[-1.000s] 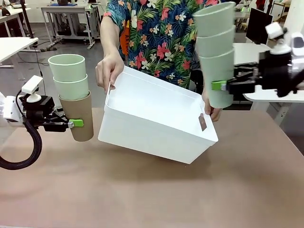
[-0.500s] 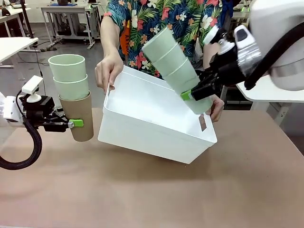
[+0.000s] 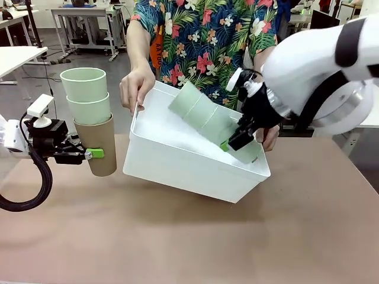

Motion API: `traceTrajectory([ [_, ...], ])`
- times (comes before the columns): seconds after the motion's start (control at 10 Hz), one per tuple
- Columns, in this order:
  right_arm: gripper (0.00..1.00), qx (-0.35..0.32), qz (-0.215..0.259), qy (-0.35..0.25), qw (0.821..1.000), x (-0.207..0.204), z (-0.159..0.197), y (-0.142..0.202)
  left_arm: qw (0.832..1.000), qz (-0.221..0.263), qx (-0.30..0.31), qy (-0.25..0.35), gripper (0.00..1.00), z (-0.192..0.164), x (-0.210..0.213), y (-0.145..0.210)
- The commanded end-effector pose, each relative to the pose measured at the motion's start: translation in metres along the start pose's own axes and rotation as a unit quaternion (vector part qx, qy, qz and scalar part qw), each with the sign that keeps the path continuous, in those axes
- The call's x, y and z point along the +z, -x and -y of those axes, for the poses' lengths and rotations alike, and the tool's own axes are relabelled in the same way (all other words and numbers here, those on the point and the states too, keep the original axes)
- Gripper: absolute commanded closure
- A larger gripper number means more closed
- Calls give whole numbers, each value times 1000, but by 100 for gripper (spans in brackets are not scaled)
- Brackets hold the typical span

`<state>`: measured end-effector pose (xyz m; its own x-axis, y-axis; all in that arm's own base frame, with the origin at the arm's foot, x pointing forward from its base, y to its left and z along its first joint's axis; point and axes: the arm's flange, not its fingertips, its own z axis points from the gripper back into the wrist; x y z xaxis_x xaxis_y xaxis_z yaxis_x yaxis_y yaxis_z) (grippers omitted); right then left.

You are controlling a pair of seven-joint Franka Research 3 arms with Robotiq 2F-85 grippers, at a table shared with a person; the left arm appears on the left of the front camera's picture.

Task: Stack the cups and store them in the basket.
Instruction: Place the stack of Reusable plastic cups into the Pantry Basket.

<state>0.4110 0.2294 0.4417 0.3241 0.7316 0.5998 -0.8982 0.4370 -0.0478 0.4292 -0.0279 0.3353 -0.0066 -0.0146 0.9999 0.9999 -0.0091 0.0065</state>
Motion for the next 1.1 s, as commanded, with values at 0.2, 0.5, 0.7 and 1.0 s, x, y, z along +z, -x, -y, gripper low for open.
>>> traceTrajectory([
  [0.2, 14, 17, -61, -3, 998, -48, -16, -30, 1000, 3, -1, 2, 15, 2, 0, -7],
  [0.5, 14, 48, -88, -17, 995, -82, -9, -52, 1000, 3, -1, 2, 15, 2, 0, -7],
  [0.7, 14, 56, -93, -24, 994, -87, -9, -48, 1000, 3, -1, 2, 15, 2, 0, -7],
  [1.0, 14, 61, -96, -31, 993, -89, -9, -45, 1000, 3, -1, 2, 15, 2, 0, -7],
])
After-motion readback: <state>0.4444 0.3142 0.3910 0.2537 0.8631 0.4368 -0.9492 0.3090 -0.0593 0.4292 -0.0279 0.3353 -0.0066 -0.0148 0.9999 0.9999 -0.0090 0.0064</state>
